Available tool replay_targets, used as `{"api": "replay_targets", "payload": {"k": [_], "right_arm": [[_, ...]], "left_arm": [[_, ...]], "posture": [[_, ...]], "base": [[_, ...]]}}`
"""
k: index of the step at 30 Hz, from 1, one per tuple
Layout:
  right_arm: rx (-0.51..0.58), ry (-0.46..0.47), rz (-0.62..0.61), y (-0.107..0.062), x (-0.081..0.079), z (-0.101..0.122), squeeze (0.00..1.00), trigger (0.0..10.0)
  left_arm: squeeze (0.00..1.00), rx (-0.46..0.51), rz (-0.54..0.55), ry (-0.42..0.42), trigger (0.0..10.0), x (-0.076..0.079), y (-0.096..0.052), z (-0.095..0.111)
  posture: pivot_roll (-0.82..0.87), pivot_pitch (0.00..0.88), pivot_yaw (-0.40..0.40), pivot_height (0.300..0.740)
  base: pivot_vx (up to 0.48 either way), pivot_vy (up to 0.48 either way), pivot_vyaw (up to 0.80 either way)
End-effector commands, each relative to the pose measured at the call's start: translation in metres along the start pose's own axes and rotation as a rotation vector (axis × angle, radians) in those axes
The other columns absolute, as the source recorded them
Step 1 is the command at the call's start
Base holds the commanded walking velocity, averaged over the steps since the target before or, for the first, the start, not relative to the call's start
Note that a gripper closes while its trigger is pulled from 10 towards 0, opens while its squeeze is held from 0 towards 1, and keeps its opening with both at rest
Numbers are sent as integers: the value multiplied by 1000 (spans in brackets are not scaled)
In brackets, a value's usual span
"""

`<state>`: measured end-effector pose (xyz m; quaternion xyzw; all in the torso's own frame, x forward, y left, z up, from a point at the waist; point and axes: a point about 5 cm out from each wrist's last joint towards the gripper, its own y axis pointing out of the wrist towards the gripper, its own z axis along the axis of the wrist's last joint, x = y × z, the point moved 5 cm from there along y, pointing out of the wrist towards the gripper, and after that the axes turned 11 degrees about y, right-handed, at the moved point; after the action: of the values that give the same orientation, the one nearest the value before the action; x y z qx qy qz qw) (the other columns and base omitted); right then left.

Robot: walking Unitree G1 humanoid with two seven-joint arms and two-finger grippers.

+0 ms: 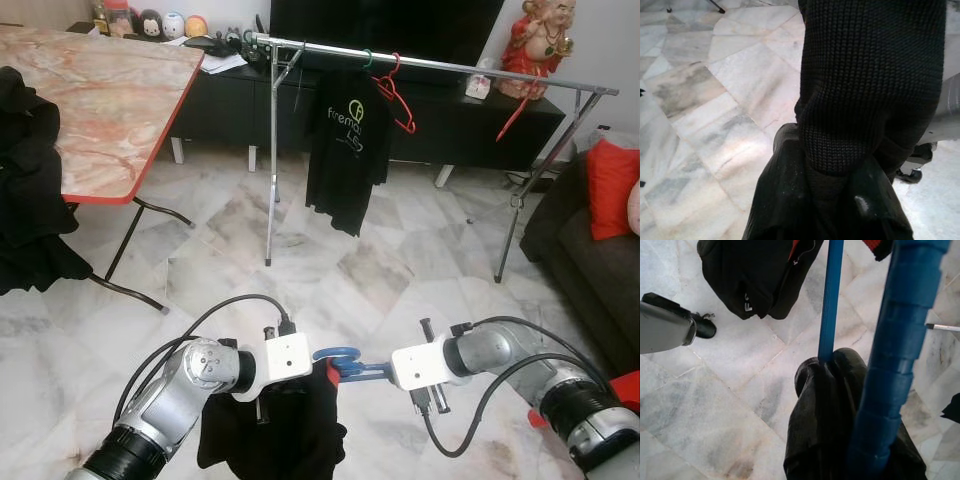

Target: Hang hanger

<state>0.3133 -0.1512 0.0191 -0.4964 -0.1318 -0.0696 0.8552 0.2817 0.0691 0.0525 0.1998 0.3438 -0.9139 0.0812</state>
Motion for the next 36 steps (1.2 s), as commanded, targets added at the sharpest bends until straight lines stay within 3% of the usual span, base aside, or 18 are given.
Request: {"api": "replay_targets", "payload": {"k": [1, 5, 6, 7, 8, 9, 25, 36], "right_arm": [[2, 1, 13, 1, -4, -2, 0, 0], [28, 27, 8, 3, -4, 2, 0, 0], [32, 30, 8, 4, -5, 2, 0, 0], [34, 31, 9, 4, -6, 2, 0, 0], [37, 32, 11, 5, -7, 3, 0, 0], [46, 40, 12, 5, -7, 4, 0, 0], [67, 85, -14, 9, -9, 3, 0, 0], [165, 257, -135, 10, -4, 3, 0, 0]], "left_arm": [[0, 40, 32, 10, 10000, -12, -6, 11], [20, 43, 32, 10, 10000, -15, -8, 11], [278, 44, 31, 10, 10000, -15, -9, 11], [278, 46, 31, 9, 10000, -15, -9, 12], [569, 48, 28, 8, 10000, -16, -10, 12], [1000, 51, 27, 7, 10000, -16, -10, 12], [1000, 54, -1, 24, 10000, -20, -21, 13], [1000, 56, -9, 25, 10000, -23, -29, 13]], "posture": [[-9, 0, -161, 740], [-5, 0, -156, 740], [-5, 0, -155, 740], [-5, 0, -155, 740], [-5, 0, -153, 740], [-4, 0, -150, 740], [6, 0, -130, 740], [7, 0, -119, 740]], "base": [[0, 0, 0], [0, 0, 0], [0, 0, 0], [0, 0, 0], [0, 0, 0], [0, 0, 0], [0, 0, 0], [0, 0, 0]]}}
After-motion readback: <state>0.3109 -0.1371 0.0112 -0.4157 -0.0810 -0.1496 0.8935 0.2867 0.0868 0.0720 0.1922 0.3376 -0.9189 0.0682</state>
